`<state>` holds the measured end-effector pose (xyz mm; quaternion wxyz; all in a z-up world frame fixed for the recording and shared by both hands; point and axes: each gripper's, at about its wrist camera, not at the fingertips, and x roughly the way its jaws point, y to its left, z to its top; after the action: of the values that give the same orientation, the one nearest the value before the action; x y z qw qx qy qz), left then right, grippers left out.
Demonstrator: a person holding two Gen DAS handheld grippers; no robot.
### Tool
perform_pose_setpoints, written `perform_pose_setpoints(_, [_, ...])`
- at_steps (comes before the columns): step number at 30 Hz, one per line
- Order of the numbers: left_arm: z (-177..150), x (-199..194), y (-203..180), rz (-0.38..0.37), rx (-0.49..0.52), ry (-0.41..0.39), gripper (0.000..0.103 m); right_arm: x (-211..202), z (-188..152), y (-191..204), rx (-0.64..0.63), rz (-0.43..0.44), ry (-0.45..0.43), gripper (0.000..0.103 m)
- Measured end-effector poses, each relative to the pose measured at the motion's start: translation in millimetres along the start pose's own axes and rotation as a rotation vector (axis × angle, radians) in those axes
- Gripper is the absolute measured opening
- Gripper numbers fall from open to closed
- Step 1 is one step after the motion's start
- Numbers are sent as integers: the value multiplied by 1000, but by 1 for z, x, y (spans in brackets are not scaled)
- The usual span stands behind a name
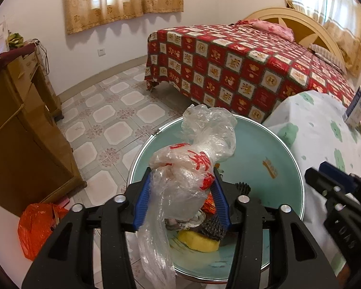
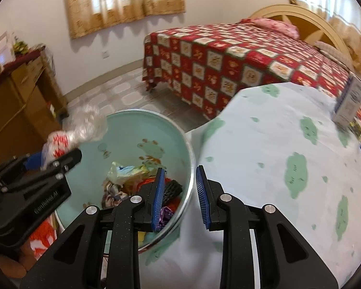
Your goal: Collect trash
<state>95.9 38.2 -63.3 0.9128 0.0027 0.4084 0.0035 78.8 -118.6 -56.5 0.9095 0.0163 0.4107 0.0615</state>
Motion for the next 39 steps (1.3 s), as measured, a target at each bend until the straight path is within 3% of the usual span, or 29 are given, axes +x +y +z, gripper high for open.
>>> perform_pose_setpoints(2, [0, -3, -2, 6, 4, -10, 68, -4, 1, -4, 12, -12, -10, 27])
perform_pose_setpoints(9, [1, -7, -6, -3, 16, -17, 70, -17, -2, -22, 95, -49, -37, 30])
perform_pose_setpoints(15, [2, -10, -6, 0, 21, -26, 76, -27, -5, -31, 180, -58, -39, 59])
perform_pose_setpoints(17, [1, -14, -6, 19, 27, -36, 82, -30, -7, -33, 196, -57, -51, 74])
perform_pose_setpoints(21, [-4, -22, -5, 49, 27, -51, 87, -35, -13, -34, 188, -88, -61, 86])
perform_pose_setpoints(28, [-6, -39, -6, 61, 26, -97, 89, -52, -20, -36, 174, -111, -95, 87])
perform_pose_setpoints(35, [8, -82, -5, 87, 37, -240, 97, -77, -24, -37, 194, -146, -188, 87])
perform_pose_setpoints(39, [13, -93, -5, 82, 58, -257, 97, -90, -21, -36, 189, -149, -227, 87])
